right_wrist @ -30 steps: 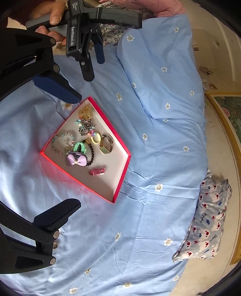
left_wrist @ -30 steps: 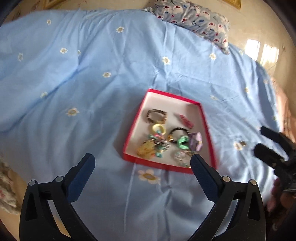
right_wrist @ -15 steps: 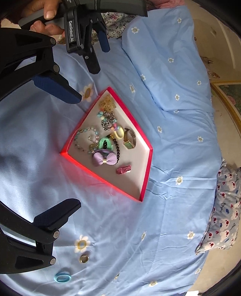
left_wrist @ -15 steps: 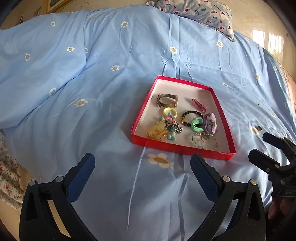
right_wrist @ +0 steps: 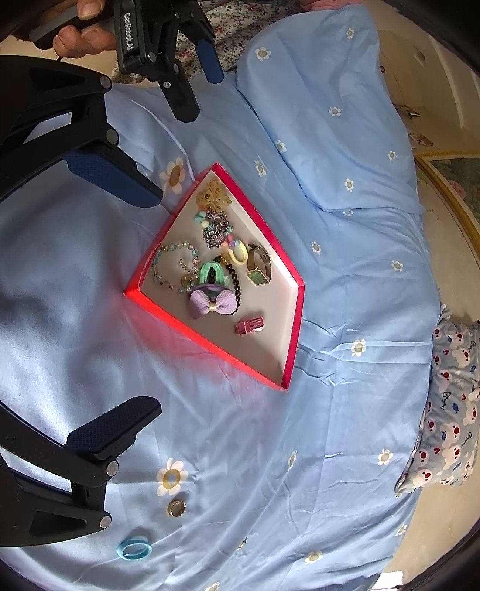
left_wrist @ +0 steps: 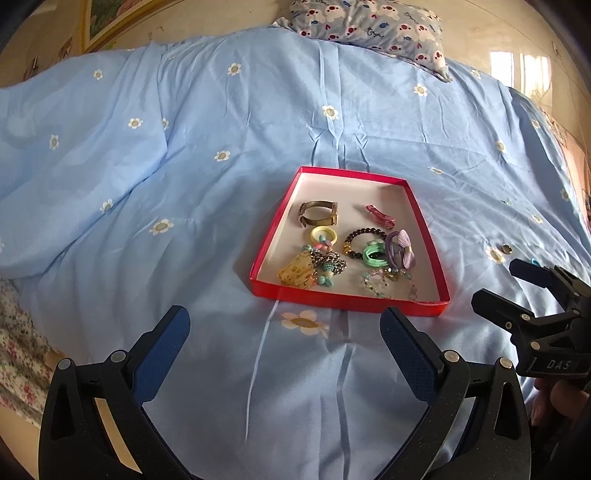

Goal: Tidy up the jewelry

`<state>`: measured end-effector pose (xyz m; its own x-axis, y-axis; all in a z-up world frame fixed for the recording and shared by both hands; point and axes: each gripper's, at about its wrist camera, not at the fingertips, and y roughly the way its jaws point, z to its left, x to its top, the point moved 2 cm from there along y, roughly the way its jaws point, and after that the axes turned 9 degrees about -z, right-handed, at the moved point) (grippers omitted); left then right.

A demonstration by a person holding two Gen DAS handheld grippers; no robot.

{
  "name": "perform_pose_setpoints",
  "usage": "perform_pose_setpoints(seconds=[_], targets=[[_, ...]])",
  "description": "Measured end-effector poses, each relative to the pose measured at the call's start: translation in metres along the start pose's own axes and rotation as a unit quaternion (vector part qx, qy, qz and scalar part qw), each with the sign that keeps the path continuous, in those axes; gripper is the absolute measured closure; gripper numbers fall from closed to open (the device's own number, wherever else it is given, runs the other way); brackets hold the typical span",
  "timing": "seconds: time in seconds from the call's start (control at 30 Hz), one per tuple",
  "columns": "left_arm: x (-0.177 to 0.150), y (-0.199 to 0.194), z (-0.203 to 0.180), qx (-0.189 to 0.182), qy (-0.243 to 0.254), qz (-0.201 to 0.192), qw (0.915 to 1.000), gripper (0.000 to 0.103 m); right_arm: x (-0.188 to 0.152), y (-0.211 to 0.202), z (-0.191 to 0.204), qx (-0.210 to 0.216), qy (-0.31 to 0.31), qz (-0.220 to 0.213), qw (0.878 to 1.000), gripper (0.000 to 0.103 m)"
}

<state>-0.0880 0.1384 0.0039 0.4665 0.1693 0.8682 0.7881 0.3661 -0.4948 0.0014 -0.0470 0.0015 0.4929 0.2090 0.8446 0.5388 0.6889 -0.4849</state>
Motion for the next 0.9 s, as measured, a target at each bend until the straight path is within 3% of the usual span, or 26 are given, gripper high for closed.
perform_pose_setpoints(seconds=[0.9], targets=[[0.0017, -0.0049, -0.0034, 0.005, 0.002, -0.004, 1.0000, 0.000, 0.0017, -0.0042, -0.0004, 0.004, 0.001, -0.011, 1.000, 0.000]])
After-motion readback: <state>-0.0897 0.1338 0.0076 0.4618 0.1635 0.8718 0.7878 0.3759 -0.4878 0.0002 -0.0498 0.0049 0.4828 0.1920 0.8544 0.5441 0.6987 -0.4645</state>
